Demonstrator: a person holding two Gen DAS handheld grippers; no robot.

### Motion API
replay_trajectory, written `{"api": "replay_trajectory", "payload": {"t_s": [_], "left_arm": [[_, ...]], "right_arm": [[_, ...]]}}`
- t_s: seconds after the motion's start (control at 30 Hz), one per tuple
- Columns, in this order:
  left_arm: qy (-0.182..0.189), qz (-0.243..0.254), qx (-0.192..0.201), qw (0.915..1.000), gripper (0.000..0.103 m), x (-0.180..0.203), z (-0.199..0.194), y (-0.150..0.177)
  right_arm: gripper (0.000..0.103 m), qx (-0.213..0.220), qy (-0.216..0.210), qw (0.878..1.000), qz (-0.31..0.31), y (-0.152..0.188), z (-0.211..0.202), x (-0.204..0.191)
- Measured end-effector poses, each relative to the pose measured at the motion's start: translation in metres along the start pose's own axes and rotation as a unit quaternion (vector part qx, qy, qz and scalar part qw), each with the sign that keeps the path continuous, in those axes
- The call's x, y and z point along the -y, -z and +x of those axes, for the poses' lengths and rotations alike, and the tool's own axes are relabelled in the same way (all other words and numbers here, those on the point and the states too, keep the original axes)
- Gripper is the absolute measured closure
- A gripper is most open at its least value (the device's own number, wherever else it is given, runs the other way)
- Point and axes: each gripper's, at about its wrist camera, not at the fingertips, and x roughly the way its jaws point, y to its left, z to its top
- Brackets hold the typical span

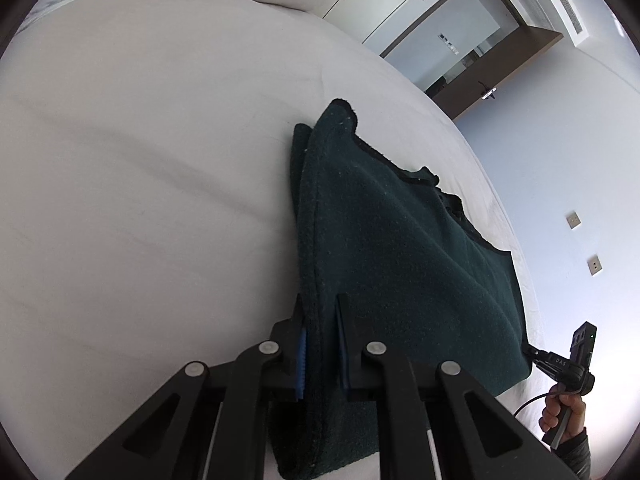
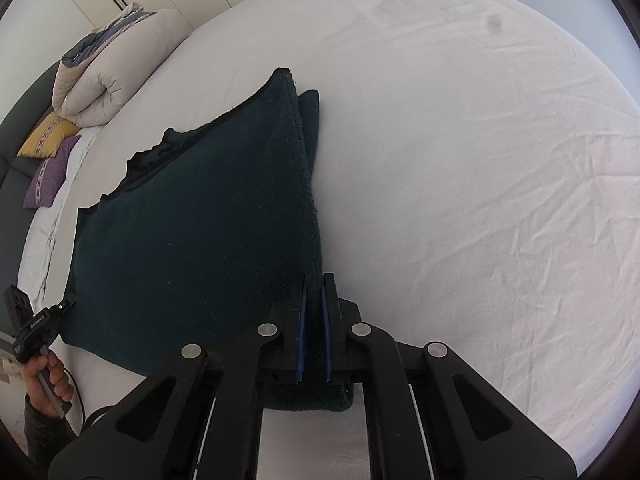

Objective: Fold small clothes

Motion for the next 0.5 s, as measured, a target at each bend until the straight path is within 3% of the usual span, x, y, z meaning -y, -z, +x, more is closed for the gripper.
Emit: {"api": "replay_trajectory", "payload": {"t_s": [0.07,0.1,0.17,0.2,0.27,0.3,0.37,0.43,0.5], "left_arm": [[0.004,-0.004,0.002,1.0,0.091,-0.004,-0.002,0.003],[0.005,-0.005,0.002,1.0,0.091,-0.005,-0.004,0.005],[0.008,-0.009,0.007,0.9999,0.088,-0.005,-0.01,0.005],[0.005,-0.011,0.014,0.9998,0.082,-0.005,-0.013,0.005],[0.013,-0.012,0.04,0.999,0.054,-0.004,-0.022,0.003],[0.027,-0.009,0.06,0.9978,0.05,-0.003,-0.028,0.001],[0.047,0.006,0.082,0.9955,0.048,0.002,-0.033,-0.004],[0.061,0.027,0.086,0.994,0.048,0.007,-0.032,-0.011],[0.066,0.045,0.092,0.9926,0.048,0.009,-0.03,-0.013]], "right_arm": [[0.093,0.0,-0.011,1.0,0.012,-0.001,-0.002,0.005],[0.085,0.0,-0.006,1.0,0.013,-0.005,-0.003,0.005],[0.076,0.027,0.033,0.999,-0.002,-0.015,-0.013,-0.004],[0.076,0.043,0.036,0.998,-0.025,-0.021,-0.018,-0.016],[0.076,0.052,0.001,0.994,-0.097,-0.036,-0.022,-0.058],[0.076,0.046,-0.015,0.989,-0.139,-0.041,-0.018,-0.084],[0.076,0.045,-0.029,0.968,-0.245,-0.046,-0.003,-0.148],[0.077,0.042,-0.031,0.937,-0.345,-0.045,0.02,-0.21],[0.077,0.024,-0.03,0.921,-0.388,-0.049,0.049,-0.254]]}}
